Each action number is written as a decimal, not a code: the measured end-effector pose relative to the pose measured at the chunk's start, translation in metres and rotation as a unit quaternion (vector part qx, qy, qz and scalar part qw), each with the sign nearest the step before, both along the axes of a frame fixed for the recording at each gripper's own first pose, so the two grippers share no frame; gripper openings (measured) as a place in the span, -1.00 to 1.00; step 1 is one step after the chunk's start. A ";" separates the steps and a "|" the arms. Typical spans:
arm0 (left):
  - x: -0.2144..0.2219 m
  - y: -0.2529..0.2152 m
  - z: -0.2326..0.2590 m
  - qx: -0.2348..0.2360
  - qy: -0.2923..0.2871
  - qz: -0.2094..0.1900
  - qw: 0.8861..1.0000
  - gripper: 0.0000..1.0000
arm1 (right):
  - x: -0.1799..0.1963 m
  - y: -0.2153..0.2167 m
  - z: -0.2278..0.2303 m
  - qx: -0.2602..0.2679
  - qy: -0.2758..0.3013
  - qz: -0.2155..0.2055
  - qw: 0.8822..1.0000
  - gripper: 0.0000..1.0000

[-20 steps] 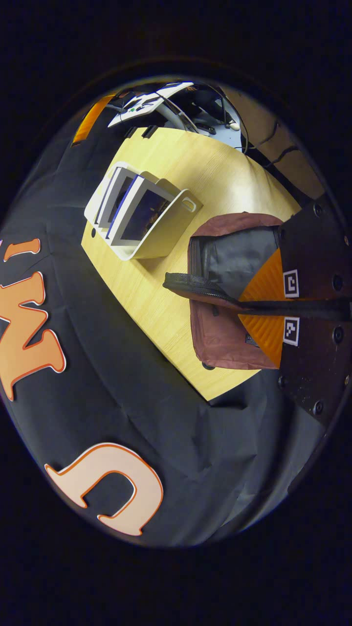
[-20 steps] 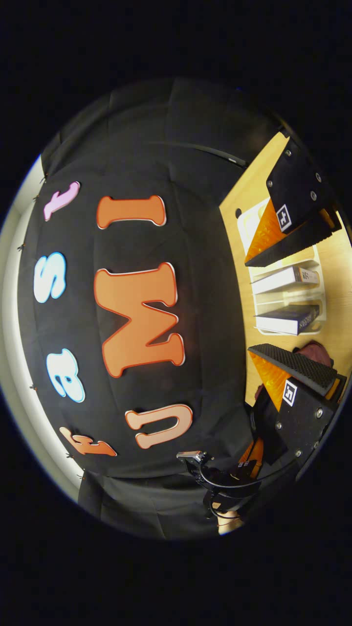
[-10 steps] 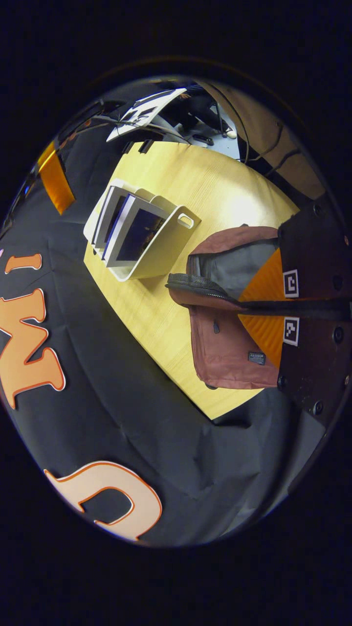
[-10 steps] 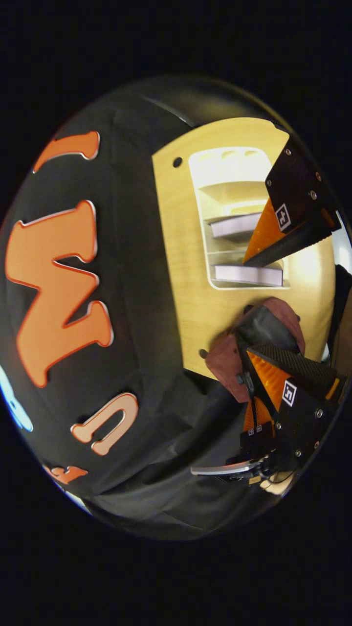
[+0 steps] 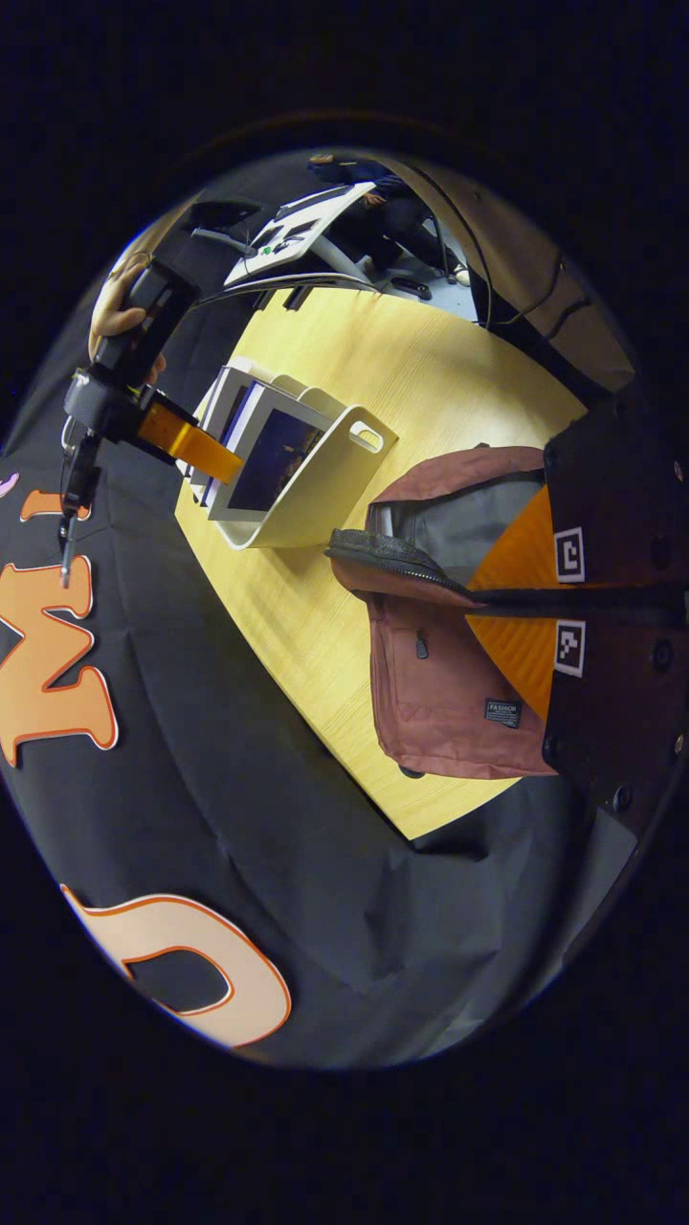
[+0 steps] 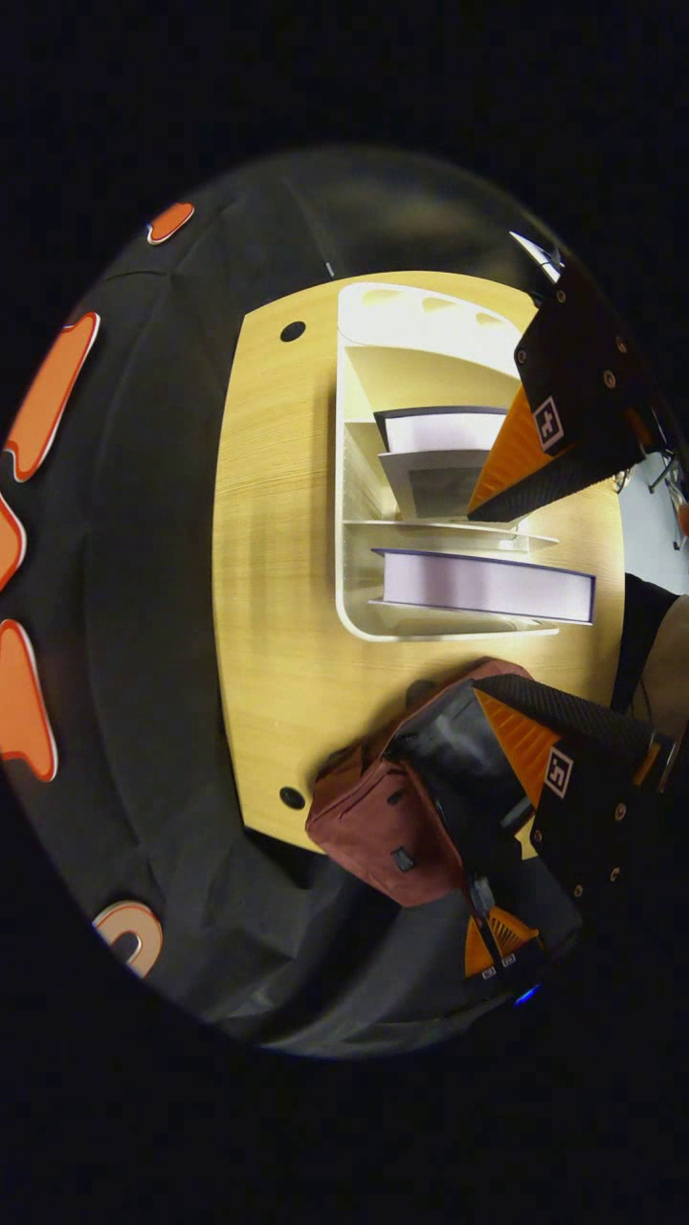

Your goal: Open the schoolbag, grab two books from the bookshelf and put them into the schoolbag.

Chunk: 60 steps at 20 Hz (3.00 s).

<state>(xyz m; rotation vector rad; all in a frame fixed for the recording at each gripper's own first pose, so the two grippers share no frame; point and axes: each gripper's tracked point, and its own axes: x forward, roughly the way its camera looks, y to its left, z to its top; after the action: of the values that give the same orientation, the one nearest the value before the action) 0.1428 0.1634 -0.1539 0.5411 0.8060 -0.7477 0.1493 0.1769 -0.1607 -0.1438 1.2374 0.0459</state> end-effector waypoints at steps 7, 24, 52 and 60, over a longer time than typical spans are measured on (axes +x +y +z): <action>0.004 0.006 -0.005 0.003 0.001 -0.001 1.000 -0.99 | -0.001 0.001 -0.032 -0.026 0.030 0.012 0.999 0.57; -0.001 0.007 -0.008 0.009 0.012 0.004 1.000 -0.99 | -0.008 -0.014 0.068 0.036 -0.045 -0.012 0.998 -0.47; -0.006 -0.008 0.029 0.048 -0.024 -0.010 0.999 -0.99 | -0.125 0.124 -0.059 0.421 -0.105 -0.139 0.890 -0.49; -0.004 -0.008 0.045 0.075 -0.036 -0.014 0.996 -0.99 | -0.082 0.183 -0.103 0.440 -0.101 -0.146 0.880 -0.50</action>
<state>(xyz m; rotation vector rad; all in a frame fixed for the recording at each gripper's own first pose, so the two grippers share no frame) 0.1392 0.1551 -0.1085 0.7111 0.7932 -0.6933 0.0673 0.3600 -0.2637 0.8148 0.9162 0.3182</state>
